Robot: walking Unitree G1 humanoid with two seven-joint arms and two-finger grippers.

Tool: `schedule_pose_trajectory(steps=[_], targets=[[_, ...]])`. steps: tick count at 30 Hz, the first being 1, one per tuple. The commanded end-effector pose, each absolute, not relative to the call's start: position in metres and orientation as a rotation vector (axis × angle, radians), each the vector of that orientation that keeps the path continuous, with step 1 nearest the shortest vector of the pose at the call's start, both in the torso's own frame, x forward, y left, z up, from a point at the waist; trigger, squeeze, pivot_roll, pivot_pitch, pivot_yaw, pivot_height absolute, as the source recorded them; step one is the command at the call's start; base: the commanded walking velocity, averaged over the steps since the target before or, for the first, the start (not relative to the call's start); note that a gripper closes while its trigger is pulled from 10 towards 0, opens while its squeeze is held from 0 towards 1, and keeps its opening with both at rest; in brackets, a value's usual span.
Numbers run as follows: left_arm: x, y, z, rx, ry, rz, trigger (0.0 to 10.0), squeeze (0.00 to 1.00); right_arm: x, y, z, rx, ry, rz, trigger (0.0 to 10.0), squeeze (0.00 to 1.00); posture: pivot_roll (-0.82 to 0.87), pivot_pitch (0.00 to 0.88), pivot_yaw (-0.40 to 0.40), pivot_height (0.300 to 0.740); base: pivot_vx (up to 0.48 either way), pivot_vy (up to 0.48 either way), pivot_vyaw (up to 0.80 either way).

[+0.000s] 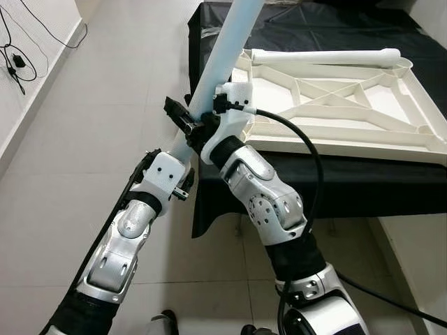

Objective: Building children table

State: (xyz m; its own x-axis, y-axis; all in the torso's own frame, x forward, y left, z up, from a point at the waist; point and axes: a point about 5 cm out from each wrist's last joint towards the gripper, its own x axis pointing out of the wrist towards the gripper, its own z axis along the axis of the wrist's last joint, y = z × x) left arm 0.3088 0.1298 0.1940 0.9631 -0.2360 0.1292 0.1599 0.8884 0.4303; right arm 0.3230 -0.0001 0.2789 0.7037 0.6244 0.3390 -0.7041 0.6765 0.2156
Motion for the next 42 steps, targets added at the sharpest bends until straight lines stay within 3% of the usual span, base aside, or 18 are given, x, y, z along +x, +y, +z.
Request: schedule_pose_trajectory(steps=[1,31,42], targets=[[0.309,0.128,0.19,0.436,-0.179,-0.218,10.0,0.0,0.313,0.008,0.266,0.419,-0.203,0.78,10.0,0.0,0.05,0.292,-0.047,0.74,0.0,0.0,0.0],[0.311,0.109,0.205,0.409,-0.262,-0.287,10.0,0.0,0.308,0.007,0.254,0.427,-0.16,0.781,10.0,0.0,0.05,0.251,-0.031,0.74,0.0,0.0,0.0],[0.305,0.1,0.203,0.416,-0.263,-0.31,10.0,0.0,0.32,-0.002,0.252,0.414,-0.164,0.729,10.0,0.0,0.05,0.227,-0.034,0.74,0.0,0.0,0.0]])
